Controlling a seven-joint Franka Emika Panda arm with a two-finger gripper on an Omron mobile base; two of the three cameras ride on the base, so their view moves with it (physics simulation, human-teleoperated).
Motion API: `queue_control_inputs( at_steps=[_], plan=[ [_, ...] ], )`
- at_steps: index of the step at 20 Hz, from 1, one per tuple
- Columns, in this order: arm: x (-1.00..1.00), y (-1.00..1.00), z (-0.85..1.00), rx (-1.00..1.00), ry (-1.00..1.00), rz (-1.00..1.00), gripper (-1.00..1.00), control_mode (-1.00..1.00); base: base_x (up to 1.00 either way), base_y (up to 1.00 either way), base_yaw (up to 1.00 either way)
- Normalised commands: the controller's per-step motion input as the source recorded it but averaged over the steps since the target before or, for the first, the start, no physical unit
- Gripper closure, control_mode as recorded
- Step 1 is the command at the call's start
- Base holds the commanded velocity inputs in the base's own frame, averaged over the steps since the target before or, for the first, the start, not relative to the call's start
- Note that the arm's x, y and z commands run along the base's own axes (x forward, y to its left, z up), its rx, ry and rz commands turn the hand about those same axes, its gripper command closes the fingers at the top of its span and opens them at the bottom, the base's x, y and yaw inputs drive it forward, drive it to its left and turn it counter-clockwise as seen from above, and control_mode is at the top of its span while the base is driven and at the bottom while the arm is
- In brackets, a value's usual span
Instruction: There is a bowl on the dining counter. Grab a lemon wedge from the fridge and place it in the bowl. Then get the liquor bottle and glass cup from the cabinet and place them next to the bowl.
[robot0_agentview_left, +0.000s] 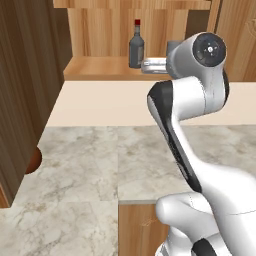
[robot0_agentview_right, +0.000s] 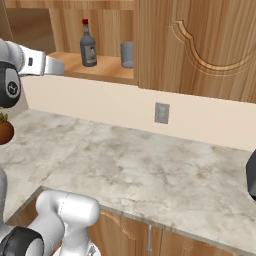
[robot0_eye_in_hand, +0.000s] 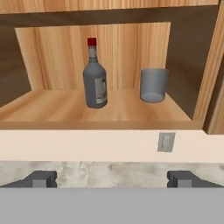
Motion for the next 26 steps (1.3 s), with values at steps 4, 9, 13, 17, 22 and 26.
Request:
queue_control_inputs(
  at_steps=[4, 9, 13, 17, 22, 26],
  plan=[
    [0.60, 0.00, 0.44, -0.07, -0.06, 0.00, -1.00, -1.00, 0.00, 0.00, 0.00],
    [0.52, 0.00, 0.38, -0.07, 0.00, 0.00, -1.00, -1.00, 0.00, 0.00, 0.00],
    [0.58, 0.00, 0.11, -0.03, 0.07, 0.00, -1.00, -1.00, 0.00, 0.00, 0.00],
    [0.76, 0.00, 0.00, 0.00, 0.03, 0.00, -1.00, -1.00, 0.00, 0.00, 0.00],
    [0.61, 0.00, 0.00, 0.00, 0.00, 0.00, -1.00, -1.00, 0.00, 0.00, 0.00],
    [0.62, 0.00, 0.00, 0.00, 0.00, 0.00, -1.00, -1.00, 0.00, 0.00, 0.00]
  ],
)
